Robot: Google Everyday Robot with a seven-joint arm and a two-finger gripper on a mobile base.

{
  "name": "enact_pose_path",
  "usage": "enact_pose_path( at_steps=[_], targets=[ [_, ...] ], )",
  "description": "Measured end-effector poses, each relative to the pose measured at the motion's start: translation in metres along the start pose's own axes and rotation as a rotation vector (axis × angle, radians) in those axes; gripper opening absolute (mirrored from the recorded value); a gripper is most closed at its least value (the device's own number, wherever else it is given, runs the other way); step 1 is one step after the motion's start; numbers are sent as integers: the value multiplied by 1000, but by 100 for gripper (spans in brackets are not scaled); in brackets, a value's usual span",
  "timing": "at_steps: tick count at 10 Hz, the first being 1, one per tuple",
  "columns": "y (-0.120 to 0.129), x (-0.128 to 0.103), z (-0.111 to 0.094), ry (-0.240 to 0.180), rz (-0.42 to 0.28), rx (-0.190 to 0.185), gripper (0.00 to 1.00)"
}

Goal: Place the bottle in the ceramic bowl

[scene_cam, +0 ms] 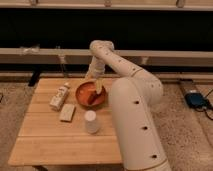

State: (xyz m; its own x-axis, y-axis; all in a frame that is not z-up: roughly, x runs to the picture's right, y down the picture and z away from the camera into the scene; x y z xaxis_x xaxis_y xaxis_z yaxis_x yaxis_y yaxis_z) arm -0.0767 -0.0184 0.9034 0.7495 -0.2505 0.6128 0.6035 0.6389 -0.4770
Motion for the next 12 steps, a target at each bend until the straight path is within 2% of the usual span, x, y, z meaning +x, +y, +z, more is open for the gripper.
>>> enact_pose_path(
  at_steps=[5,7,9,10,12],
  targets=[
    [0,0,0,0,0,0,80],
    [-3,-3,1,0,-27,10,80],
    [-16,-15,4,4,-106,27,80],
    [-35,-33,8,5,-185,38,80],
    [-65,-63,14,5,-291,53,80]
  ],
)
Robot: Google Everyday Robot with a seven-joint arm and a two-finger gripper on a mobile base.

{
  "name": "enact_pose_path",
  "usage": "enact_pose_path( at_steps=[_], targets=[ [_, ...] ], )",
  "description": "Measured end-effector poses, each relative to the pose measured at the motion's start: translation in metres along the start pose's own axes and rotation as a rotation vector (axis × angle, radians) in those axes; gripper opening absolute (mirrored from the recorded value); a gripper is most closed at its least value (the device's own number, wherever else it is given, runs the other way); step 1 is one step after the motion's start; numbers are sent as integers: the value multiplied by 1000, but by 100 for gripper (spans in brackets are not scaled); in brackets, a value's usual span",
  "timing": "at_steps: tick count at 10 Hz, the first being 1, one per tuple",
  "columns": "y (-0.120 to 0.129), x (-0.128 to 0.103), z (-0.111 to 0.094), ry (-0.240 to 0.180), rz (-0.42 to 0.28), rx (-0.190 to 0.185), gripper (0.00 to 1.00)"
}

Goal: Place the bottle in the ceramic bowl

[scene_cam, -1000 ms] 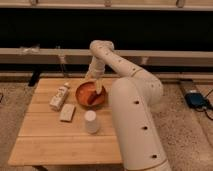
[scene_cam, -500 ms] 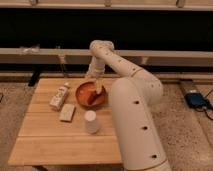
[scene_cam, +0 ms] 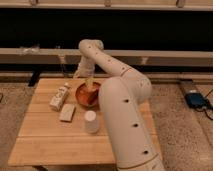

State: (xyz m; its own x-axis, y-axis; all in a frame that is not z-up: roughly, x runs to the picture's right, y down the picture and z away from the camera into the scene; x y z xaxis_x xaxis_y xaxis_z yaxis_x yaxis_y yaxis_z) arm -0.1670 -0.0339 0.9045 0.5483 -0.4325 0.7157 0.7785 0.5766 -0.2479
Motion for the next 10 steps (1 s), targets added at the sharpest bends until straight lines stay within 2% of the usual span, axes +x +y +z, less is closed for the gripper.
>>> enact_pose_path(
  at_steps=[2,3,5,7,8,10],
  targets=[
    [-47,-38,15,-10,-169,-14,80],
    [-57,-49,18,-13,-217,-19,80],
    [-82,-80,38,-16,-348,-60,80],
    [-91,-96,57,-15,-410,-105,80],
    [-94,-97,71,-14,-428,-136,80],
    [-98,-100,90,-11,-444,-167,80]
  ],
)
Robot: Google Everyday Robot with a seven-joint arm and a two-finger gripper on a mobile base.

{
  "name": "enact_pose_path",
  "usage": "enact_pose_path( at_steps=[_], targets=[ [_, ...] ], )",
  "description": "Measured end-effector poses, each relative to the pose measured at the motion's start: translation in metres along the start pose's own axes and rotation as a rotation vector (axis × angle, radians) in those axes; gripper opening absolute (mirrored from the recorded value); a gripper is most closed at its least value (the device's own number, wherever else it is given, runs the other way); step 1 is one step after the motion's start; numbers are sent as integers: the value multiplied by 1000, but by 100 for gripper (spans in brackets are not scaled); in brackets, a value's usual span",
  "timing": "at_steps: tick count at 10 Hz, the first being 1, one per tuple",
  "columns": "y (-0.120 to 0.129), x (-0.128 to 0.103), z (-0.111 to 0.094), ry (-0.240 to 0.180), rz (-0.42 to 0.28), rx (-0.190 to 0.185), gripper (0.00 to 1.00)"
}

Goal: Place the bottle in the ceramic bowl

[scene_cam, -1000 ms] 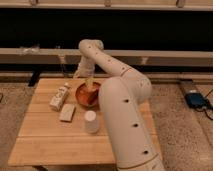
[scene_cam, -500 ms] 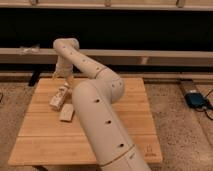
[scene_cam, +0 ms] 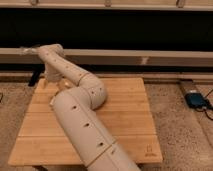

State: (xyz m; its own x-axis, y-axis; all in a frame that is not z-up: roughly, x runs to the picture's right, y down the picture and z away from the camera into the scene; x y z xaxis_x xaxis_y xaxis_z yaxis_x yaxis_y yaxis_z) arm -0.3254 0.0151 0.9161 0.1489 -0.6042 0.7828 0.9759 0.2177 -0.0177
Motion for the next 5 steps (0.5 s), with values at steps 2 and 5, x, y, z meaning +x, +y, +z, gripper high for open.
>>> enact_pose_path(
  at_steps=[2,5],
  targets=[
    [0,3,12,2,9,-21,80],
    [3,7,22,3,42,-42,80]
  ],
)
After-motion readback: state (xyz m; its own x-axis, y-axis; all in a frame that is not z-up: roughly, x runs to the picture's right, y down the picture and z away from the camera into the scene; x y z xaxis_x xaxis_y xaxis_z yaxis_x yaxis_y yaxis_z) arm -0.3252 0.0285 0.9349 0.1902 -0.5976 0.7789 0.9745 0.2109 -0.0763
